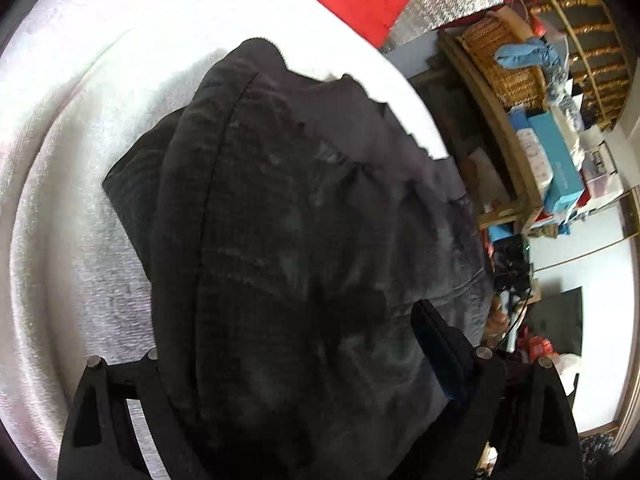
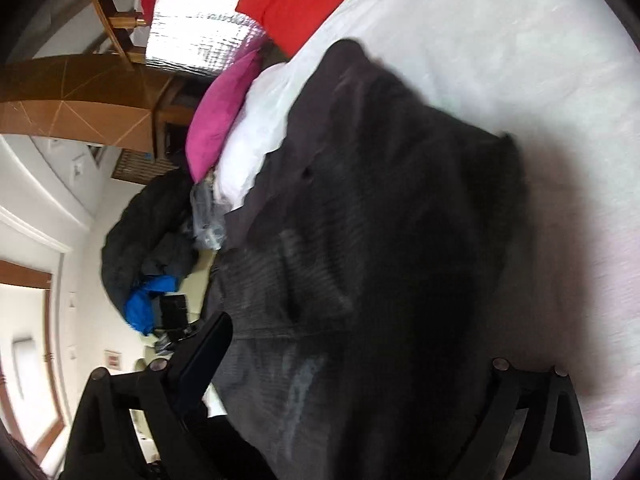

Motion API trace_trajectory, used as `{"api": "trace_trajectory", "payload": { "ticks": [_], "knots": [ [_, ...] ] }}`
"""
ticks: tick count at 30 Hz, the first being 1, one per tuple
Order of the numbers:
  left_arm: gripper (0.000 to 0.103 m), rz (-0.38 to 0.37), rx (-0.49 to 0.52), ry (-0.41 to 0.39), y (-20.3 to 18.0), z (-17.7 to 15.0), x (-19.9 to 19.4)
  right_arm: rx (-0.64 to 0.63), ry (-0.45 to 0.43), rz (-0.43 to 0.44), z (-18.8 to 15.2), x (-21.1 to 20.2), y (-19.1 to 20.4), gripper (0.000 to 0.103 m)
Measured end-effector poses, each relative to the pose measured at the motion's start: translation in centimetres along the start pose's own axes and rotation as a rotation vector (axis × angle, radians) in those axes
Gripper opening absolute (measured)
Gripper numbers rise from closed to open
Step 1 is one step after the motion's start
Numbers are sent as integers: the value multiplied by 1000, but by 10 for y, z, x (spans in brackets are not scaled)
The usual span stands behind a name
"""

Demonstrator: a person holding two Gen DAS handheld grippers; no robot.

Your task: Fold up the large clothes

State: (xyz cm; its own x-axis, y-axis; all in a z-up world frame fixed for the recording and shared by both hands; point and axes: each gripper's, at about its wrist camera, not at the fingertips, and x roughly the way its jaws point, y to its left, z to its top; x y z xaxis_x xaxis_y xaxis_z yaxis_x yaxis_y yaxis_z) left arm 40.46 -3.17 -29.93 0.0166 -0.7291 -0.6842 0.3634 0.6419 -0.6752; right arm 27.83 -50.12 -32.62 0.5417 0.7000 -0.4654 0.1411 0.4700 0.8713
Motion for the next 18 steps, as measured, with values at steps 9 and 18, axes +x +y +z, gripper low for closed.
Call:
{"api": "trace_trajectory", "payload": {
  "ticks": [9, 18],
  "knots": [
    [68, 49, -8, -96, -13, 9, -9, -93, -47, -114, -6, 20, 38, 57],
    [34, 19, 23, -231, -22, 10, -46, -181, -164, -99, -4, -3, 78, 44]
  ]
}}
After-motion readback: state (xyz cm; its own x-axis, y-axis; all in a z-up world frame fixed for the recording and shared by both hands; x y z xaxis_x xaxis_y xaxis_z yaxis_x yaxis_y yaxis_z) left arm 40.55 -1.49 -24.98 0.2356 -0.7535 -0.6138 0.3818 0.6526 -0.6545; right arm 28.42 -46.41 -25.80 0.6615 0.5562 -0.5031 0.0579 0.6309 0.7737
